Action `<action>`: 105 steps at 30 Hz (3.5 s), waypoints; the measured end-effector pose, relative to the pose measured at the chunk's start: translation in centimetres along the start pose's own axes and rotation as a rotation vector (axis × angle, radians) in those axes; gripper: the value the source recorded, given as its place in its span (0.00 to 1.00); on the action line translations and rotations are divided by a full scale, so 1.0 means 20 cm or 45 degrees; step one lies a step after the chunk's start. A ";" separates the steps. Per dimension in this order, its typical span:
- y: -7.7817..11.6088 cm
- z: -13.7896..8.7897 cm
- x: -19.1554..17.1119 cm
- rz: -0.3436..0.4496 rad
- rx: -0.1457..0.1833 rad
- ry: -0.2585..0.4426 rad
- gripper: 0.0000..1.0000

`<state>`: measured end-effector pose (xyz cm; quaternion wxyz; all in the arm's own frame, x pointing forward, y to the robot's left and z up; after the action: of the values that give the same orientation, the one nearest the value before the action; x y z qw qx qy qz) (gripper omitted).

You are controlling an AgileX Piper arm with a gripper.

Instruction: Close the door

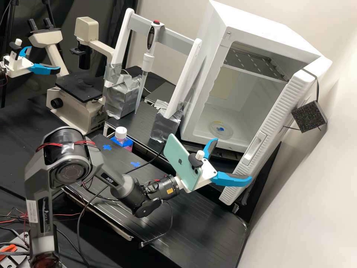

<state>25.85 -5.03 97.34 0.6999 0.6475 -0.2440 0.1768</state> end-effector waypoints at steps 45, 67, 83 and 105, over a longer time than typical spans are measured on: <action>-0.02 0.00 0.02 -0.024 0.081 -0.005 1.00; -0.12 -0.26 -0.15 -0.328 0.343 0.236 1.00; -0.25 -0.41 -0.20 -0.520 0.362 0.420 1.00; -0.31 -0.52 -0.40 -0.438 0.311 0.383 1.00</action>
<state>23.96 5.29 87.18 0.6648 0.7256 -0.0004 0.1777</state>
